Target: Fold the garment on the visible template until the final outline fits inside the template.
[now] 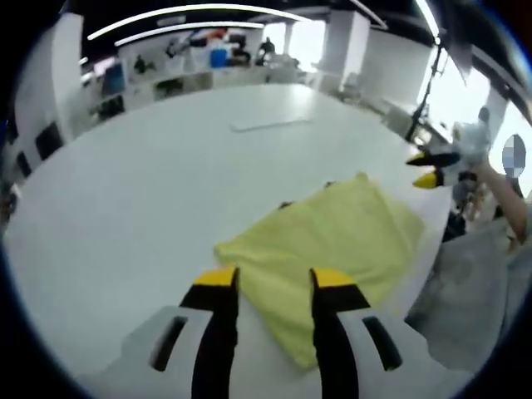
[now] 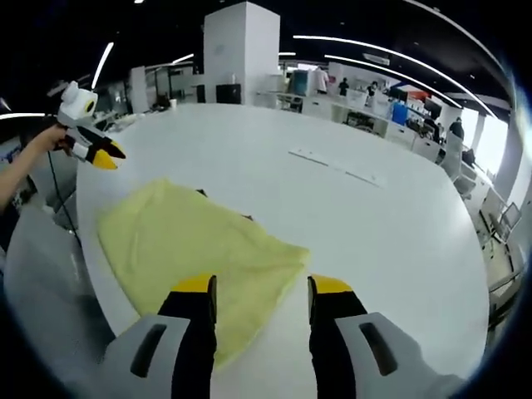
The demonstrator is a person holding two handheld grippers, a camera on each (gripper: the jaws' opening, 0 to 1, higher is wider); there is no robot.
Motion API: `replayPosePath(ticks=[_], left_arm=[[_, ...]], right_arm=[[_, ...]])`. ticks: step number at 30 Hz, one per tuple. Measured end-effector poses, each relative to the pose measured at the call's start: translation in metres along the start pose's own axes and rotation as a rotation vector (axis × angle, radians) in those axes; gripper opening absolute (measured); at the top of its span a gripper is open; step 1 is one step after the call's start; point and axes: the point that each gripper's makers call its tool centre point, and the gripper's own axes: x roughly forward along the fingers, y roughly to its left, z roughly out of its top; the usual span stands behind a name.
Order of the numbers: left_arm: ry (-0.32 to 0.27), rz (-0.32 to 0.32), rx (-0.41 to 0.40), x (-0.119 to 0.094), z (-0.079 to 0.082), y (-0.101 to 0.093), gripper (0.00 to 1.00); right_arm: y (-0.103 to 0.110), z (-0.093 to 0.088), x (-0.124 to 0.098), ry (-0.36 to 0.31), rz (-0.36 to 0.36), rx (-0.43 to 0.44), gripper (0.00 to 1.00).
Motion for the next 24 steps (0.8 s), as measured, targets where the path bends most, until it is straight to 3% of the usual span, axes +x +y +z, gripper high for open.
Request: replayPosePath(ticks=[12, 17, 24], left_arm=[[0.001, 0.011, -0.021, -0.015, -0.022, -0.004, 0.34], [0.035, -0.010, -0.048, -0.016, -0.039, -0.011, 0.27], [0.047, -0.018, -0.099, -0.016, -0.059, -0.015, 0.26]], right_arm=[[0.013, -0.018, -0.013, 0.016, 0.022, -0.004, 0.45], [0.017, -0.025, -0.017, 0.023, 0.026, 0.000, 0.41], [0.021, -0.044, -0.021, 0.045, 0.031, 0.049, 0.36]])
